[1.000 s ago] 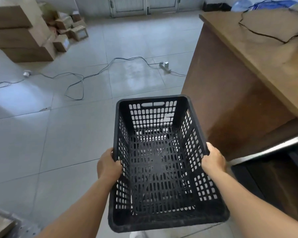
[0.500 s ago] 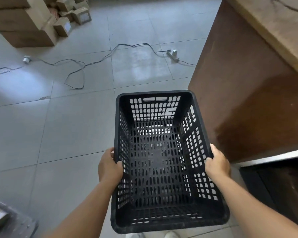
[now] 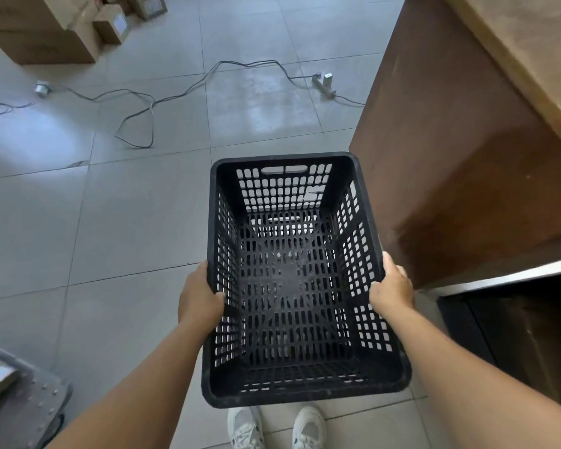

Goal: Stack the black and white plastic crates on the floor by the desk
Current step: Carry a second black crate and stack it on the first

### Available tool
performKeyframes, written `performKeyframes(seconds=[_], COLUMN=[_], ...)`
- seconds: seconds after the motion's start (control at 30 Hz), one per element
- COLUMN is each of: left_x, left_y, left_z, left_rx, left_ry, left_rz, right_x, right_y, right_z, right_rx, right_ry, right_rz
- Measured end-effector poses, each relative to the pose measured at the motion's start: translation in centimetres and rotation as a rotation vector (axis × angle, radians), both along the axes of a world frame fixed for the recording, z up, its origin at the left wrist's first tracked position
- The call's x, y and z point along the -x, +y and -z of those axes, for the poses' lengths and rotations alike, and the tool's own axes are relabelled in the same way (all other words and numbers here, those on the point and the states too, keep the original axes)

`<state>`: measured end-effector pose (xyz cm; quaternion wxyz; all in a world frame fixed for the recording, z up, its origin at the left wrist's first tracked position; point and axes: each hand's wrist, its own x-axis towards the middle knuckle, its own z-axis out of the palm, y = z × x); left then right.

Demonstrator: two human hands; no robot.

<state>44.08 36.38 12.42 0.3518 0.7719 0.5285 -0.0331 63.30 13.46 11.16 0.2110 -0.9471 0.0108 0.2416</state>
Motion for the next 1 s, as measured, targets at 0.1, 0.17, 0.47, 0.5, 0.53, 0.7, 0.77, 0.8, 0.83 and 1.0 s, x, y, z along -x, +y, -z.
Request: performKeyframes(seconds=[0.1, 0.17, 0.47, 0.5, 0.53, 0.7, 0.77, 0.8, 0.83, 1.0], left_x=[1.7, 3.0, 8.0, 8.4, 8.8, 10.4, 10.5, 10.5, 10.4, 9.4], left_y=[-3.1, -5.9, -12.1, -12.3, -12.3, -12.1, -11.9, -11.8, -11.8, -12.7], left_z=[-0.8, -1.1, -0.4, -0.4, -0.5, -0.5, -0.4, -0.4, -0.3, -0.3], left_rx=[-0.034, -0.092, 0.04, 0.017, -0.018, -0.213, -0.25, -0.267, -0.28, -0.308], left_ry=[0.15, 0.227, 0.211, 0.217, 0.219, 0.18, 0.181, 0.185, 0.186, 0.203], left_rz=[0.197, 0.441, 0.738, 0.746, 0.756, 0.804, 0.845, 0.862, 0.872, 0.859], right_x=[1.9, 3.7, 12.7, 13.7, 14.6, 16.9, 16.6, 16.3, 15.9, 14.5], right_y=[0.0, -0.4, -4.2, -4.7, -5.1, -6.6, -6.9, -6.9, -6.8, -7.0], right_z=[-0.8, -1.2, -1.9, -1.7, -1.5, -1.6, -1.6, -1.6, -1.7, -1.3], right_rx=[0.011, 0.068, 0.062, 0.059, 0.062, 0.142, 0.176, 0.196, 0.222, 0.262], right_ry=[0.055, 0.045, 0.199, 0.188, 0.168, -0.107, -0.131, -0.121, -0.108, -0.12], right_rz=[-0.067, -0.197, -0.682, -0.69, -0.701, -0.746, -0.727, -0.722, -0.731, -0.723])
